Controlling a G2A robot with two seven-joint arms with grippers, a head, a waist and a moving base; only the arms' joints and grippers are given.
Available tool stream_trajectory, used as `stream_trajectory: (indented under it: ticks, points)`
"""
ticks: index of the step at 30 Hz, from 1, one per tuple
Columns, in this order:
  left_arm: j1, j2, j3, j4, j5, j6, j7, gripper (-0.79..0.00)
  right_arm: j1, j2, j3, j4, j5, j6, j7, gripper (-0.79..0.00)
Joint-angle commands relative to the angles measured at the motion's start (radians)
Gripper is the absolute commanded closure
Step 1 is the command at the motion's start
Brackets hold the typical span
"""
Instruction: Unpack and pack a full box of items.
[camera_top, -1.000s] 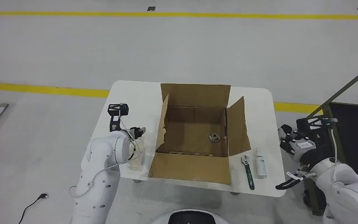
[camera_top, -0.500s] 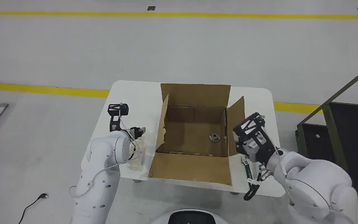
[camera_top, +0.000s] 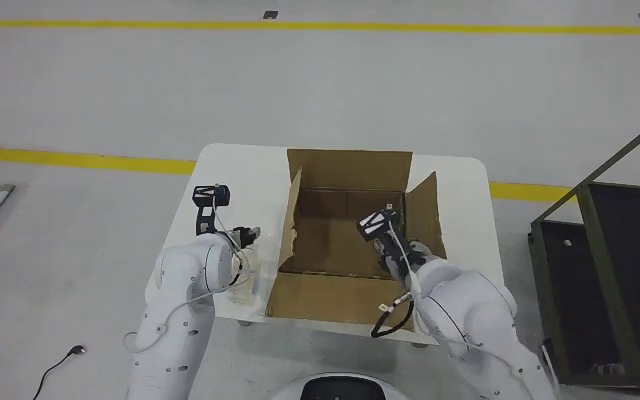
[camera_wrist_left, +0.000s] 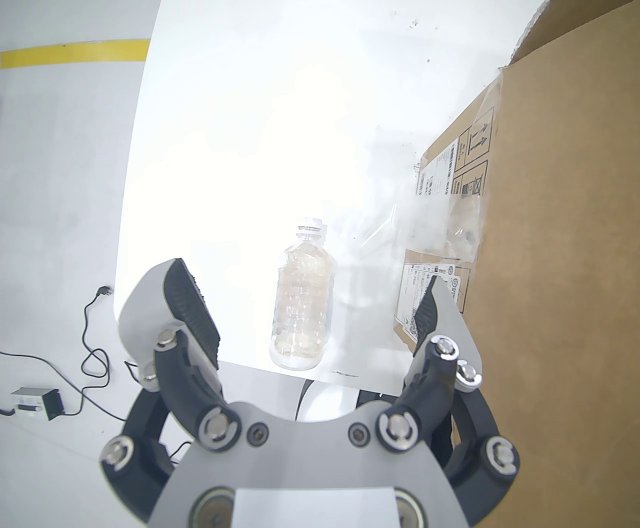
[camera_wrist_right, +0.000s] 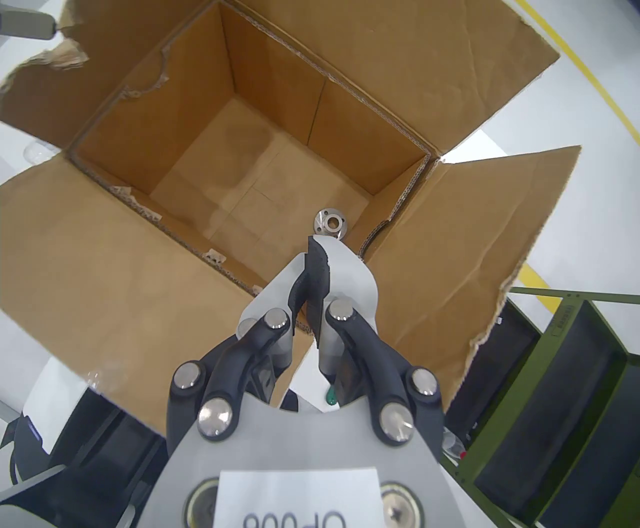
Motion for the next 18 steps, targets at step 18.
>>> stream_trajectory:
  ticks: [18]
  points:
    - [0.000,0.000,0.000,0.000,0.000,0.000,0.000,-0.785,0.109,-0.014,-0.038,0.145,0.042,0.002,0.005,0.000]
